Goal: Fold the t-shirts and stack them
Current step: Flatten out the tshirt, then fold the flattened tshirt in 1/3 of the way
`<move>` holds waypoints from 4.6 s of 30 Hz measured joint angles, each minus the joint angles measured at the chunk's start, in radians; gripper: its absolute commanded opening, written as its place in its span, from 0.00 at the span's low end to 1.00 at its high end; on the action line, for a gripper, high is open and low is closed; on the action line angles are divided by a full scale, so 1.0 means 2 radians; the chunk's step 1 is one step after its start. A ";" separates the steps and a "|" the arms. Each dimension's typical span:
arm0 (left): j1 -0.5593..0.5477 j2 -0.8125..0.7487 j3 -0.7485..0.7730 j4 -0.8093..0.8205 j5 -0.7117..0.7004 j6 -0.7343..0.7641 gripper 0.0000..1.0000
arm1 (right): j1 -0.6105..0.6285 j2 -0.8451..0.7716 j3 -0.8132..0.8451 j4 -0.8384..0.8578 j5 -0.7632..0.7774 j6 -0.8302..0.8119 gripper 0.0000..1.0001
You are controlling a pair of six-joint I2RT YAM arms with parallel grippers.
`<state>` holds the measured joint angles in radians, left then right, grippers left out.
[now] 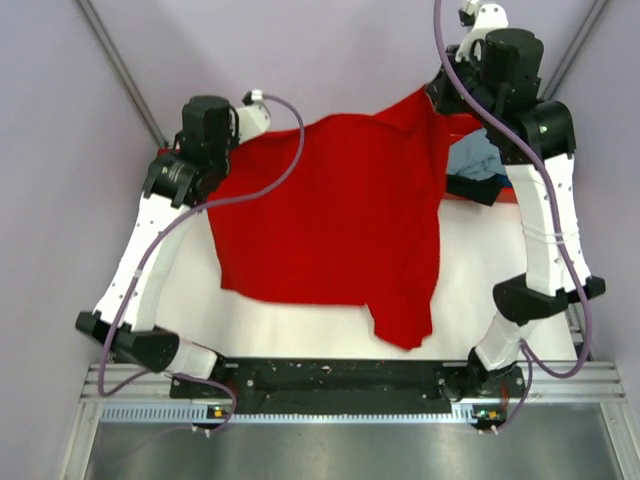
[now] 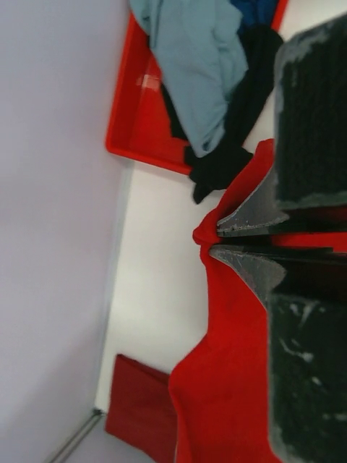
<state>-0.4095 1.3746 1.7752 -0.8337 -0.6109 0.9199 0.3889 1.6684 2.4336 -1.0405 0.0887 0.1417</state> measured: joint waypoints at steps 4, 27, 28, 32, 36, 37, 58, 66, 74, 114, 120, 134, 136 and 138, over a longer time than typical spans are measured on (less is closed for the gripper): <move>0.036 0.078 0.088 0.059 0.004 0.015 0.00 | -0.007 0.035 0.038 0.059 0.017 -0.006 0.00; 0.044 -0.172 -0.435 0.022 0.137 0.029 0.00 | 0.201 -0.300 -0.722 0.075 -0.153 0.047 0.00; 0.044 -0.183 -0.468 0.002 0.144 0.028 0.00 | 0.224 -0.296 -0.736 0.071 -0.158 0.054 0.00; 0.044 -0.239 -0.573 -0.086 0.173 0.025 0.00 | 0.303 -0.283 -0.805 0.057 -0.196 0.114 0.00; 0.044 -0.283 -0.623 -0.160 0.199 0.028 0.00 | 0.328 -0.288 -0.824 0.054 -0.228 0.155 0.00; 0.044 -0.289 -0.626 -0.158 0.198 0.027 0.00 | 0.328 -0.291 -0.827 0.056 -0.233 0.163 0.00; 0.083 -0.173 -0.582 -0.031 0.169 -0.058 0.00 | 0.149 -0.137 -0.721 0.120 -0.108 0.071 0.00; 0.104 -0.106 -0.551 0.024 0.154 -0.094 0.00 | 0.117 -0.128 -0.721 0.120 -0.102 0.048 0.00; 0.117 -0.079 -0.546 0.061 0.126 -0.107 0.00 | 0.107 -0.120 -0.721 0.120 -0.097 0.043 0.00; 0.117 -0.182 -0.572 -0.008 0.312 0.026 0.53 | 0.015 -0.322 -0.904 0.116 -0.107 0.249 0.48; 0.114 -0.164 -0.641 0.030 0.284 0.052 0.49 | 0.015 -0.311 -0.989 0.183 -0.144 0.314 0.08; 0.112 -0.154 -0.659 0.111 0.249 0.060 0.00 | -0.063 -0.283 -0.974 0.252 -0.063 0.328 0.14; 0.111 -0.161 -0.658 0.100 0.263 0.050 0.00 | -0.085 -0.245 -0.944 0.253 -0.054 0.309 0.46; 0.110 -0.167 -0.657 0.086 0.274 0.039 0.00 | -0.098 -0.197 -0.904 0.253 -0.036 0.280 0.56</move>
<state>-0.1898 1.0412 0.4618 -0.6617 -0.0635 0.9985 0.1928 1.2736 0.6258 -0.5346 0.0158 0.7021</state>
